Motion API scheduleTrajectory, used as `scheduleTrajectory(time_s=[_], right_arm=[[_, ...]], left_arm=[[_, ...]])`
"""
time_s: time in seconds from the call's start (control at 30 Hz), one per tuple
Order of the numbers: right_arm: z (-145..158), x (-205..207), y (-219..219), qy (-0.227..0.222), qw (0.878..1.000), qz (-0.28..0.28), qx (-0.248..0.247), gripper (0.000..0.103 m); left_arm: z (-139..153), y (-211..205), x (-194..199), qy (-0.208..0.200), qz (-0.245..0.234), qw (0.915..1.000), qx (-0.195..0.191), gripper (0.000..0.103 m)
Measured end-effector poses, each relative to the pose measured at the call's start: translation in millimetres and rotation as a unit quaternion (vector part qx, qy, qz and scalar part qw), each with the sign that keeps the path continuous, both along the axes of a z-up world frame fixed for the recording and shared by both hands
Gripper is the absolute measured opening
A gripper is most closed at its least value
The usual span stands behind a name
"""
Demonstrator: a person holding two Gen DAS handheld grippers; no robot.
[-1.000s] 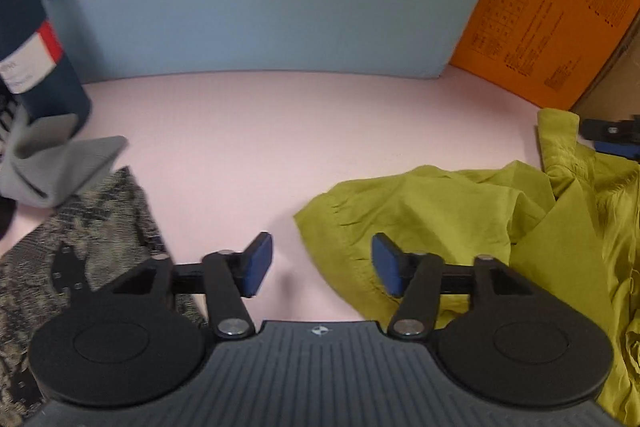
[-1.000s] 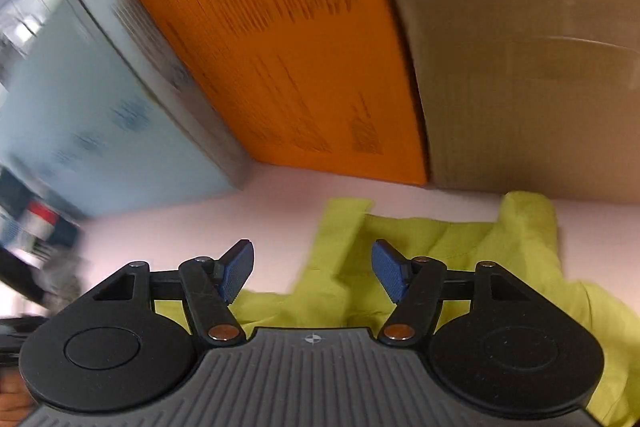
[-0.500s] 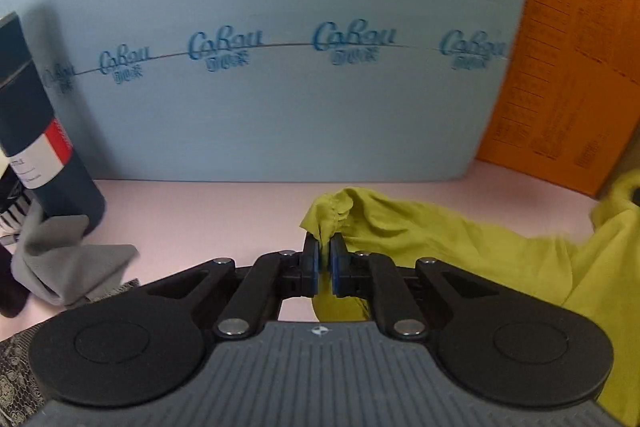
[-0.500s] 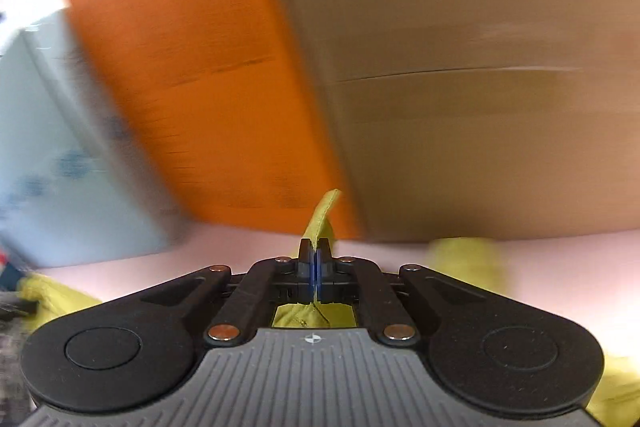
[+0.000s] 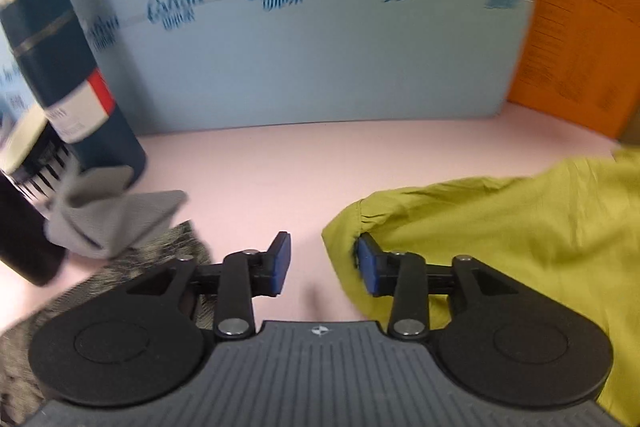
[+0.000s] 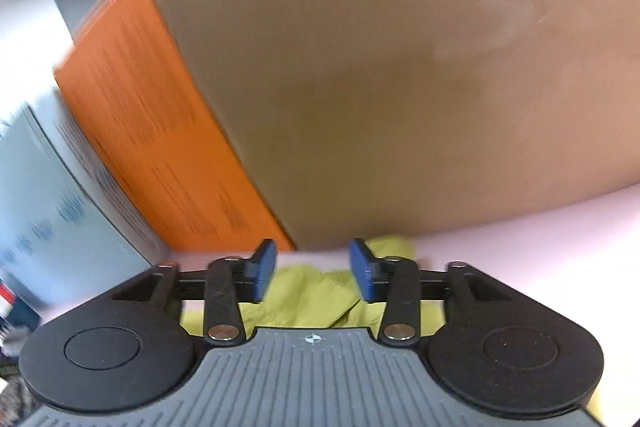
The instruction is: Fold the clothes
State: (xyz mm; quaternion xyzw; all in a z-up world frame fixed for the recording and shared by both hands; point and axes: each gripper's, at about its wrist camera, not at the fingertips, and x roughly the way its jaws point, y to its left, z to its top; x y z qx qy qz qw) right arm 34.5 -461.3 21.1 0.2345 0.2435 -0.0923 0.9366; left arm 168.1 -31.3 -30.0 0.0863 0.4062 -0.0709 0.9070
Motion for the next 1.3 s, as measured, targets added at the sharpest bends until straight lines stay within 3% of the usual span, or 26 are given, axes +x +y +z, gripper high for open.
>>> scheduleTrajectory(time_s=[0.03,0.13,0.23,0.3,0.43,0.5,0.57,0.67,0.77,0.83,1.0,1.07,1.1,1.13,1.2,1.3], right_arm=[[9,-16,-5,-0.009,1.000,-0.005,-0.001,0.059],[24,-66,-25,0.000,0.999,-0.034,-0.012,0.063],[31,-112,-39,0.058,0.997,-0.031,-0.029,0.063],[26,-136,-33,0.090,0.995,0.004,-0.042,0.063],[13,-151,18,0.120,0.983,0.113,-0.083,0.063],[6,-150,43,0.137,0.976,0.131,-0.106,0.063],[3,-155,61,0.144,0.975,0.124,-0.118,0.063],[-6,-155,67,0.151,0.980,0.078,-0.106,0.063],[-2,-178,62,0.157,0.980,0.088,-0.084,0.061],[-3,-187,71,0.170,0.971,0.114,-0.122,0.061],[-29,-153,86,0.149,0.969,0.130,-0.150,0.061],[-36,-138,82,0.144,0.972,0.110,-0.149,0.050],[-39,-132,80,0.142,0.974,0.100,-0.148,0.012],[-37,-131,73,0.149,0.975,0.083,-0.138,0.005],[-18,-140,55,0.135,0.980,0.055,-0.134,0.005],[25,-159,22,0.110,0.977,0.029,-0.180,0.005]], left_arm=[[2,4,-15,-0.001,-0.019,0.9998,0.004,0.040],[7,13,-57,-0.008,-0.074,0.9969,0.023,0.044],[13,11,-86,-0.024,-0.108,0.9924,0.053,0.046],[22,6,-97,-0.030,-0.121,0.9908,0.054,0.046],[39,-34,-92,-0.087,-0.160,0.9804,0.076,0.046],[42,-57,-75,-0.126,-0.143,0.9733,0.128,0.046],[46,-69,-54,-0.133,-0.087,0.9756,0.152,0.046],[62,-50,-40,-0.102,-0.041,0.9887,0.102,0.048],[68,-42,-50,-0.108,-0.038,0.9889,0.095,0.059],[72,-40,-59,-0.106,-0.046,0.9901,0.080,0.063],[75,-59,-80,-0.097,-0.063,0.9917,0.056,0.063],[78,-65,-87,-0.098,-0.066,0.9917,0.051,0.063],[79,-67,-91,-0.098,-0.068,0.9916,0.049,0.063],[81,-68,-96,-0.102,-0.070,0.9909,0.051,0.064],[84,-63,-105,-0.108,-0.072,0.9901,0.053,0.065],[82,-51,-113,-0.101,-0.074,0.9909,0.051,0.069]])
